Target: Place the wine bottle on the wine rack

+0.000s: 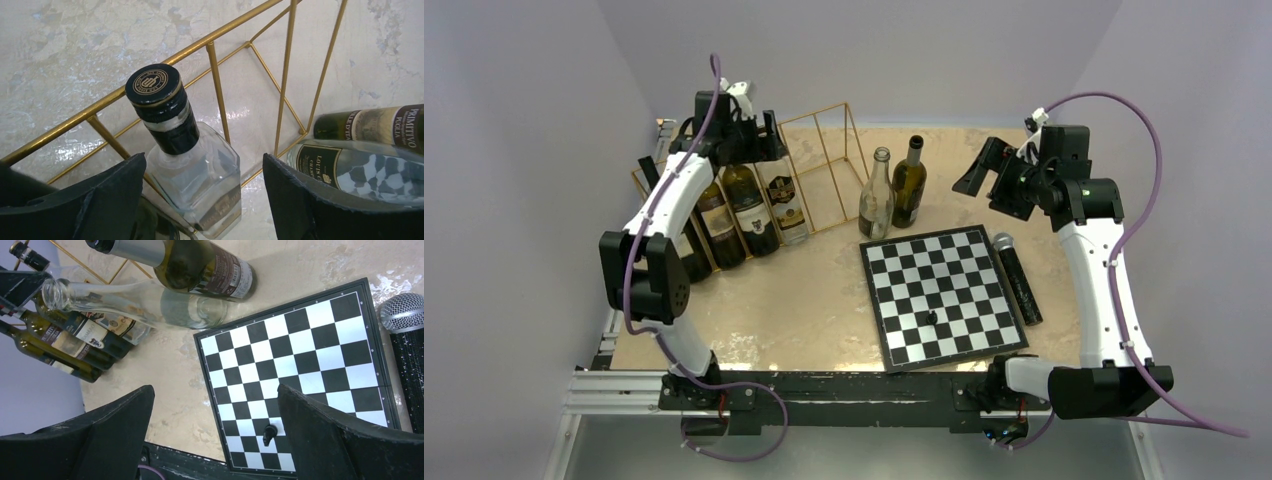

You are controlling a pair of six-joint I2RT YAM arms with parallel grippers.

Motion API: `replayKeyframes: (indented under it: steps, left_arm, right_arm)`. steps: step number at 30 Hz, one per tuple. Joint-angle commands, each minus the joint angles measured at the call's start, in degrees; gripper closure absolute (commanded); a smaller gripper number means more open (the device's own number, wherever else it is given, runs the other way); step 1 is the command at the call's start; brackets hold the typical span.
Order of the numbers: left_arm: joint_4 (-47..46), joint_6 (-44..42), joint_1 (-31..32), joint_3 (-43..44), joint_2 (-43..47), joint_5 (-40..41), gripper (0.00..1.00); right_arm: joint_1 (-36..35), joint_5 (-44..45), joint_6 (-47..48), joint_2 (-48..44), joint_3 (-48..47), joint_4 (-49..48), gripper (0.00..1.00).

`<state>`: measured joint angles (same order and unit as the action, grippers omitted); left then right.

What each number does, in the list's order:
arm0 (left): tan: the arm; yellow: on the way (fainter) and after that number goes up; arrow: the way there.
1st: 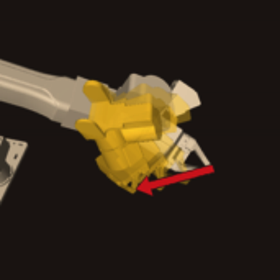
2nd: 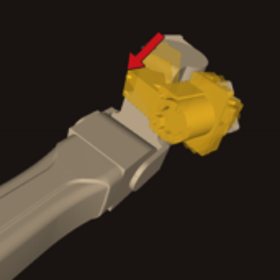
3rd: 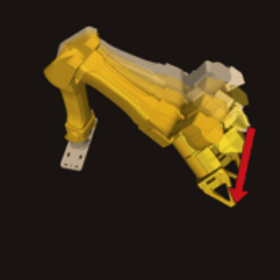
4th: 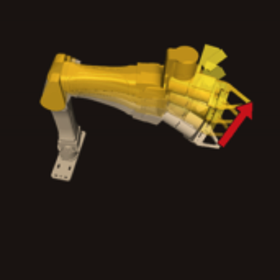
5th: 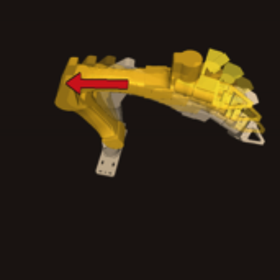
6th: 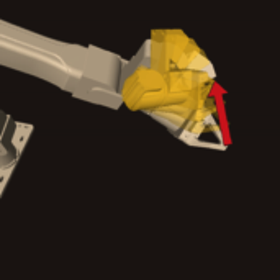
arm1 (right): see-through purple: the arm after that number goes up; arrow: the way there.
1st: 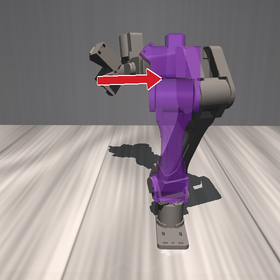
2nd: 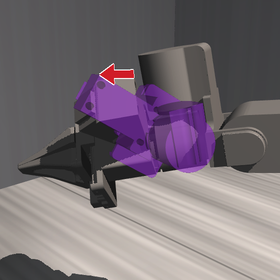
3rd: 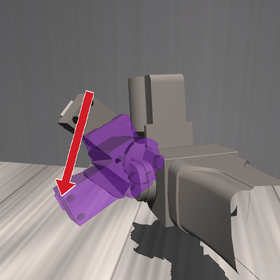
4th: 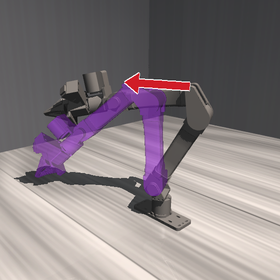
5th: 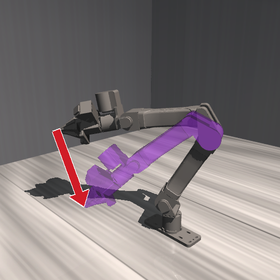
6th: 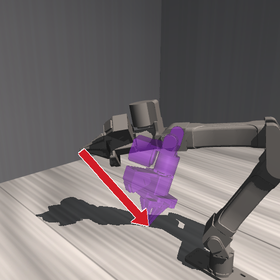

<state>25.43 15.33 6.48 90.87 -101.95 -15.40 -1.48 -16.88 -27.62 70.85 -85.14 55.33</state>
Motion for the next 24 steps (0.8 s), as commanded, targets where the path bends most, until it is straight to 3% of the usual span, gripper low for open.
replayKeyframes:
  steps: [1, 5, 10, 18, 24]
  left_arm:
    - [2.4, -2.1, -0.3, 4.1, 6.0, -0.7, 0.09]
    - [2.7, -2.7, -0.2, 4.2, 9.5, -4.6, 0.03]
    - [-0.9, -3.4, 0.6, 2.6, 13.3, -16.4, 0.02]
    - [-10.5, -12.6, 12.4, -3.3, 21.2, -24.9, 0.01]
    - [-20.7, -7.7, 17.7, -3.3, 19.0, -24.9, 0.12]
  right_arm:
    - [0.1, 2.1, 0.0, -1.4, -2.8, -0.8, 0.01]
    - [0.2, 2.3, 0.5, -1.2, -3.9, -1.0, 0.01]
    - [0.1, 0.9, 0.7, -0.6, -5.1, -1.0, 0.01]
    - [0.2, 0.7, 0.0, -0.9, -4.1, -1.5, 0.02]
    - [0.2, -0.9, -0.8, -0.8, -3.5, -2.0, 0.03]
